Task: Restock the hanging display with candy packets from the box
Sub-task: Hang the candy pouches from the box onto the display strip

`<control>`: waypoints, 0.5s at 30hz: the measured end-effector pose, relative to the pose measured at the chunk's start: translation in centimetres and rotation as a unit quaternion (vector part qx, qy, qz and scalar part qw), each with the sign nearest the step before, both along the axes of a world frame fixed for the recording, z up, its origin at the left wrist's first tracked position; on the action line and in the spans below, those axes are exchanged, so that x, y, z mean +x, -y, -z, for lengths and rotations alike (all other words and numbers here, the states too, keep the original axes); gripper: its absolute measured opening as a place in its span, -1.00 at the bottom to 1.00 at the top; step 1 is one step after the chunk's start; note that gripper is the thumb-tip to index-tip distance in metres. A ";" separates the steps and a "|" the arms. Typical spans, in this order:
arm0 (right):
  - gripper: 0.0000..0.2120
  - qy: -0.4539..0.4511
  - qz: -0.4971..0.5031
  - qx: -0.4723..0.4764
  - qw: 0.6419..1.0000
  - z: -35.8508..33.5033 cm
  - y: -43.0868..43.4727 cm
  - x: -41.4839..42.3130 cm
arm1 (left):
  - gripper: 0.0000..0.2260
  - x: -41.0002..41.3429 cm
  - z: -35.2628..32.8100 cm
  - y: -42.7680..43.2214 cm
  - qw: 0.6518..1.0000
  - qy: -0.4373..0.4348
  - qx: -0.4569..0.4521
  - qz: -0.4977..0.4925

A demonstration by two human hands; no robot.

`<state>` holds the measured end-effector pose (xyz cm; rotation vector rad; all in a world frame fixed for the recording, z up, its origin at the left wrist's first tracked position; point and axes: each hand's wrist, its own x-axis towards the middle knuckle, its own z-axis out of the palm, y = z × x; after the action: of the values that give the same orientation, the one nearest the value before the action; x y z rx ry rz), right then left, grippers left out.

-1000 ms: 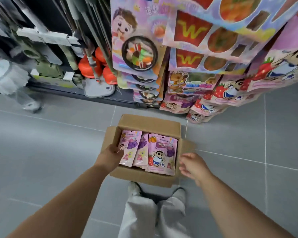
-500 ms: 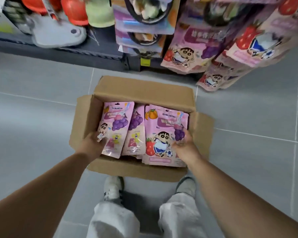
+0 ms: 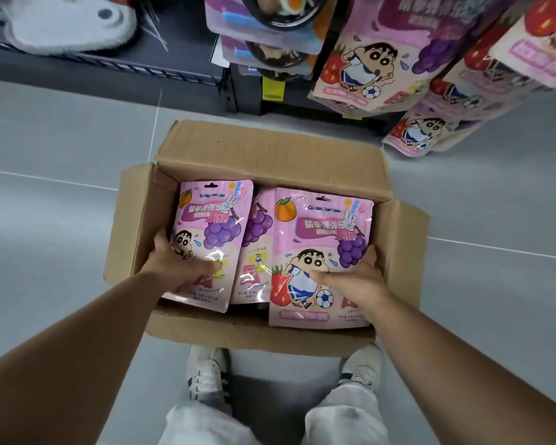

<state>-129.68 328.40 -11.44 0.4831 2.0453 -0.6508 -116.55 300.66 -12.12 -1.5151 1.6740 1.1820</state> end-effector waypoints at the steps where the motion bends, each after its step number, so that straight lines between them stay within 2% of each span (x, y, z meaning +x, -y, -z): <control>1: 0.34 -0.015 -0.018 0.002 1.000 -0.2 0.1 0.2 | 0.32 -0.2 -0.2 0.1 1.000 0.008 -0.002 0.011; 4: 0.27 -0.060 -0.027 -0.010 0.998 -0.7 0.5 0.9 | 0.15 -0.7 -1.3 0.0 0.997 0.032 0.002 0.067; 6: 0.15 -0.070 0.014 -0.037 0.997 -1.0 0.7 1.0 | -0.03 -1.1 -1.7 -0.3 0.996 0.040 0.013 0.081; 8: 0.00 -0.057 0.090 -0.058 0.993 -1.2 0.8 1.0 | -0.16 -1.5 -1.6 -0.4 0.997 0.036 0.024 0.066; 11: -0.20 -0.055 0.136 -0.080 0.986 -1.9 1.2 1.0 | -0.51 -1.8 -1.1 -0.7 0.999 -0.015 0.040 -0.023; 13: -0.26 -0.056 0.156 -0.087 0.982 -2.0 1.3 1.0 | -0.52 -1.7 -0.7 -0.6 0.997 -0.042 0.037 -0.050; 15: -0.28 -0.062 0.164 -0.093 0.980 -2.0 1.2 1.0 | -0.31 -1.7 -0.7 -0.4 0.998 -0.034 0.035 -0.045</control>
<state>-128.64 327.16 -9.41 0.6901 2.0124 -1.0846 -118.25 301.06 -11.40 -1.5365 1.6042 1.3408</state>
